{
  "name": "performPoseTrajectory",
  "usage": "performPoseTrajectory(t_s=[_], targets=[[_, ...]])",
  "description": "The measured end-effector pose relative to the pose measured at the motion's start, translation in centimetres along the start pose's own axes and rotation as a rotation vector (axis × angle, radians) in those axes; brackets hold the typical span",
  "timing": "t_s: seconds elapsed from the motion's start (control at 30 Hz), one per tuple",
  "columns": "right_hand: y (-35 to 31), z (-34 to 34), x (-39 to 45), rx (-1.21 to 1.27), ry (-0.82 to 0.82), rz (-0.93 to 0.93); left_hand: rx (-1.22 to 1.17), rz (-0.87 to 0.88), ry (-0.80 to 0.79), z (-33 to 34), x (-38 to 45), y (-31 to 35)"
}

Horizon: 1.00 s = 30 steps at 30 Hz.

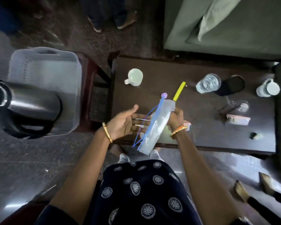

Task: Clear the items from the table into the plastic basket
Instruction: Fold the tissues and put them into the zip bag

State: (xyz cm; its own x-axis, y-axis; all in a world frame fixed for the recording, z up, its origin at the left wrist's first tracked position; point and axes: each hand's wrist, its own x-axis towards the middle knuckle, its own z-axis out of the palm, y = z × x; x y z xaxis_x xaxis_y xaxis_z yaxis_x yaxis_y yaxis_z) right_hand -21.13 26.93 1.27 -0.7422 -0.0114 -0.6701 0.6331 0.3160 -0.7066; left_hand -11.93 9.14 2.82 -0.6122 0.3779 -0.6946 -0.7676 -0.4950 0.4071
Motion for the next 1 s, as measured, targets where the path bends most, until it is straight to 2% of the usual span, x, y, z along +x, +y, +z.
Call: performPoseTrajectory(t_s=[0.07,0.13,0.23,0.37,0.47,0.57,0.6,0.7,0.77,0.87,0.93,1.0], targets=[[1.5,-2.1,0.6,0.006,0.017,0.024,0.219,0.003,0.061,3.3,2.0,-1.3],[2.2,-3.8,0.8,0.066,0.046,-0.030,0.292,0.050,0.154,6.2,3.9,-2.2],[3.3,-6.3,1.1,0.075,-0.006,-0.021,0.403,0.045,0.259,9.6,5.9,-2.6],[4.2,-9.0,2.1,0.230,0.010,0.077,0.660,-0.042,0.304,13.3,8.1,-2.8],[4.7,-10.0,2.7,0.175,0.075,0.137,0.766,-0.070,0.332,15.9,9.5,-3.1],[4.5,-12.0,3.3,0.075,0.027,0.095,0.857,0.035,0.422,18.2,11.2,-3.5],[4.1,-12.7,3.3,0.139,0.013,0.116,0.884,0.083,0.478,18.6,11.7,-3.5],[3.3,-14.9,2.2,0.360,0.146,0.096,0.837,0.191,0.603,19.2,12.6,-3.6],[2.5,-16.1,0.5,0.428,0.097,0.107,0.810,0.233,0.644,19.4,12.9,-3.5],[1.4,-16.6,-2.3,0.242,-0.080,0.046,0.796,0.265,0.643,19.6,12.9,-3.1],[0.9,-16.4,-2.9,0.114,-0.052,0.032,0.835,0.289,0.637,19.8,12.8,-2.7],[0.7,-16.4,-2.3,-0.025,0.083,-0.014,0.901,0.286,0.697,19.6,12.5,-2.5]])
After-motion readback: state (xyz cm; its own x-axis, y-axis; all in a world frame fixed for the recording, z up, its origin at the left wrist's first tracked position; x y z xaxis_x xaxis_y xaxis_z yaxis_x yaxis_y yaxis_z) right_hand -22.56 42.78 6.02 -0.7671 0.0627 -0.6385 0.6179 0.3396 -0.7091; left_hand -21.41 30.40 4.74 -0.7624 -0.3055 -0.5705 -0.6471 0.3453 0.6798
